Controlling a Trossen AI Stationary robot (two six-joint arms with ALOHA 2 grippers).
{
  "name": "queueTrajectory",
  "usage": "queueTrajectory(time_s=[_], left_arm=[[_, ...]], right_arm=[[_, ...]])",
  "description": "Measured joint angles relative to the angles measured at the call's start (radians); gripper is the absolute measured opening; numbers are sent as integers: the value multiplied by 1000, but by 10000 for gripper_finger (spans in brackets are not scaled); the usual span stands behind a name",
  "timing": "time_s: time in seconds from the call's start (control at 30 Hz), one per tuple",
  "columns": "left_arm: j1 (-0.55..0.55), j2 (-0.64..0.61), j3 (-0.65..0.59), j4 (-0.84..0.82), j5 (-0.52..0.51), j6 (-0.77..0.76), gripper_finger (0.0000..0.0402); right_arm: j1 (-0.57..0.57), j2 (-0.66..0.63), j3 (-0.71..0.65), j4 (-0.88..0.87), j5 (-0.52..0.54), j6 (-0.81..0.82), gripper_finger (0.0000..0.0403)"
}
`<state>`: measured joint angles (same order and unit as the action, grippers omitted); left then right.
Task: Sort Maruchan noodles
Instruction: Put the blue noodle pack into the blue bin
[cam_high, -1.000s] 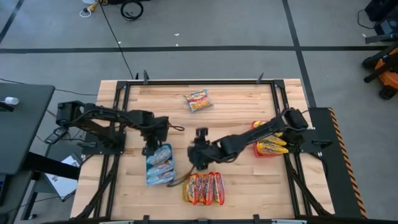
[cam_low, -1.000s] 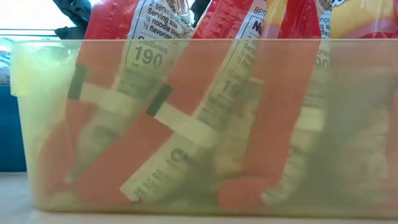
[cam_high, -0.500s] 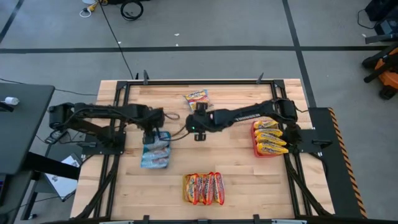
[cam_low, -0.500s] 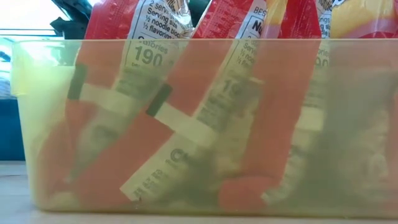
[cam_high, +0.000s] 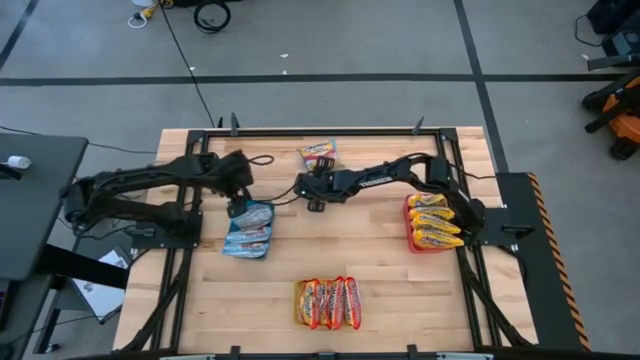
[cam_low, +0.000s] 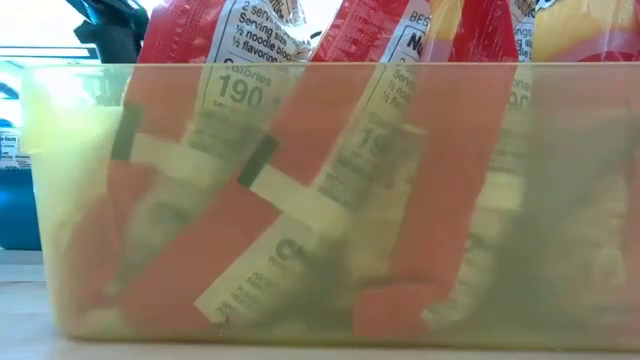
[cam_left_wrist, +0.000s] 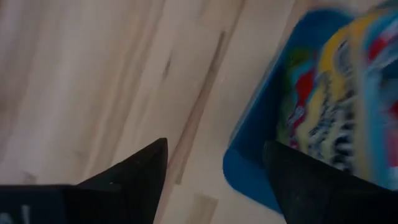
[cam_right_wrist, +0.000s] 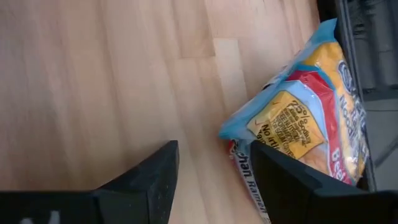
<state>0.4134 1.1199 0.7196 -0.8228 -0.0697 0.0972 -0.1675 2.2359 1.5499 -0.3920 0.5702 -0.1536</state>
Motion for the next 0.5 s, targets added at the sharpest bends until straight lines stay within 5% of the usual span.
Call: queueTrajectory(time_s=[0.17, 0.4, 0.5], left_arm=[[-4, -131, 5, -4, -4, -32, 262], [1, -287, 5, 20, -9, -84, 261], [-6, -352, 5, 70, 30, -97, 261]], right_arm=[[14, 25, 1, 40, 34, 27, 167], [5, 32, -3, 114, -8, -9, 17], [9, 27, -4, 114, -15, -14, 11]])
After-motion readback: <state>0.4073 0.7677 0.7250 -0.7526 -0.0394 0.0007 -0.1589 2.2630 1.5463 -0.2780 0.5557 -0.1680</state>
